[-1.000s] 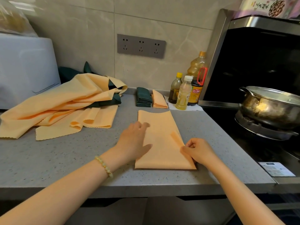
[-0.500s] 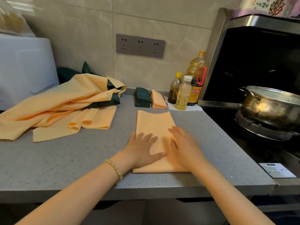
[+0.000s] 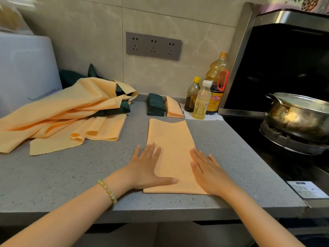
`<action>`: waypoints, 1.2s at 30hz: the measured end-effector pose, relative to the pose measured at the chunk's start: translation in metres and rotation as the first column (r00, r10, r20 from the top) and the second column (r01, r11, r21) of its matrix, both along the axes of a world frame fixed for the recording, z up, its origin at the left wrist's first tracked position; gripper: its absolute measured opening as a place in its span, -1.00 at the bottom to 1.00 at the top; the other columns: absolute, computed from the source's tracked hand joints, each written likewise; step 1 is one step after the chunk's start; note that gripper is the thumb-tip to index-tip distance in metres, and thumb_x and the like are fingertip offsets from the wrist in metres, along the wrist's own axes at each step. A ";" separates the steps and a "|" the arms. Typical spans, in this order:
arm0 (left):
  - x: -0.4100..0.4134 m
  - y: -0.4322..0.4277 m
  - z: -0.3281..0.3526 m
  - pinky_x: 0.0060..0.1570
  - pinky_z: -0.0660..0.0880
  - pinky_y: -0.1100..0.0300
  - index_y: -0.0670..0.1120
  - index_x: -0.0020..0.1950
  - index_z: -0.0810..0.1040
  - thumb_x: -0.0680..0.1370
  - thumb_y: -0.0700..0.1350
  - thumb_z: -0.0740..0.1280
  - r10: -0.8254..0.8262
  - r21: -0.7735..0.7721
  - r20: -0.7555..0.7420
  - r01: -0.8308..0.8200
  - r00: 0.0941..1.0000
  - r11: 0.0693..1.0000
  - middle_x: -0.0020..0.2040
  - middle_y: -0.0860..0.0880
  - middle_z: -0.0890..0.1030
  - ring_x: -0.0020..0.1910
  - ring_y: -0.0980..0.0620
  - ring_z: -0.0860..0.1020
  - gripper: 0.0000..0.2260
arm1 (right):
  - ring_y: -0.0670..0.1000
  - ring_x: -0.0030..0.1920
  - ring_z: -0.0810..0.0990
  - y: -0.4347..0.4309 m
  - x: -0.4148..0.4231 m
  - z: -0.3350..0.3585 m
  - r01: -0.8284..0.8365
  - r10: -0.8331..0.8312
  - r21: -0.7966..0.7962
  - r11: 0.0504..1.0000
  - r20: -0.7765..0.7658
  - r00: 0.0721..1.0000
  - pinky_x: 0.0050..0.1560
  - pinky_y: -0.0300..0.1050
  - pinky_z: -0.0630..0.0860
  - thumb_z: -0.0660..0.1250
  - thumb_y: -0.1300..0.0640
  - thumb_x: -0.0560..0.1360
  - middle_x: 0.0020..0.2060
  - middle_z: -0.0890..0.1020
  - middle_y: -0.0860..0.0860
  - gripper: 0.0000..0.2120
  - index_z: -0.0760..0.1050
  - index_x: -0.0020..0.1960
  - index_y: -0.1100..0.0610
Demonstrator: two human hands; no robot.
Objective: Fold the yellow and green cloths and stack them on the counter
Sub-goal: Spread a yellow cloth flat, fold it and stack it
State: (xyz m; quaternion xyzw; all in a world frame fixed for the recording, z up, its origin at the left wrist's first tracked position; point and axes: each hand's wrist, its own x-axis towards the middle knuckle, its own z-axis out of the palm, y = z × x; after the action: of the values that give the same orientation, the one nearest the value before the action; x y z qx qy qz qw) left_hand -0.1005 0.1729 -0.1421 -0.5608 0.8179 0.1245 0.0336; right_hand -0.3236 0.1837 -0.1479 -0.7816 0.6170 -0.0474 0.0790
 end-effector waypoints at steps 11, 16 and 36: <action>0.037 0.014 0.017 0.45 -0.12 0.20 0.09 0.56 0.05 0.33 0.50 0.21 -0.227 -0.146 -0.035 0.220 0.973 0.965 0.55 0.13 0.09 0.51 0.13 0.02 -0.08 | -0.07 0.44 0.16 0.008 -0.012 0.009 -0.214 0.224 -0.192 0.958 0.033 0.974 0.37 -0.33 -0.05 -0.03 -0.04 0.64 0.38 0.32 -0.19 -0.63 0.32 0.40 -0.18; 0.034 0.025 0.029 0.43 0.05 0.16 0.16 0.53 0.15 0.34 0.48 0.25 -0.235 -0.125 -0.018 0.231 0.972 0.965 0.52 0.16 0.18 0.47 0.11 0.16 -0.16 | -0.18 0.36 0.24 0.021 -0.017 0.018 -0.235 0.242 -0.107 0.966 0.059 0.969 0.43 -0.19 0.13 0.06 -0.17 0.58 0.35 0.33 -0.27 -0.62 0.29 0.39 -0.23; 0.044 0.035 0.018 0.46 -0.01 0.17 0.07 0.54 0.16 0.55 0.22 -0.05 -0.356 -0.231 0.097 0.369 0.929 0.900 0.49 -0.02 0.29 0.46 -0.02 0.21 -0.43 | -0.29 0.34 0.20 0.025 -0.034 0.018 -0.349 0.367 -0.141 0.926 0.136 0.920 0.44 -0.11 0.15 0.33 -0.21 0.40 0.27 0.31 -0.37 -0.63 0.41 0.19 -0.26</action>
State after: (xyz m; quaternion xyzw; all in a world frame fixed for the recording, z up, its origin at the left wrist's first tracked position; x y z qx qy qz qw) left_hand -0.0568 0.2078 -0.1237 -0.4018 0.9157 -0.0009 0.0082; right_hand -0.3573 0.2090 -0.1301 -0.8781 0.4513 -0.1300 0.0909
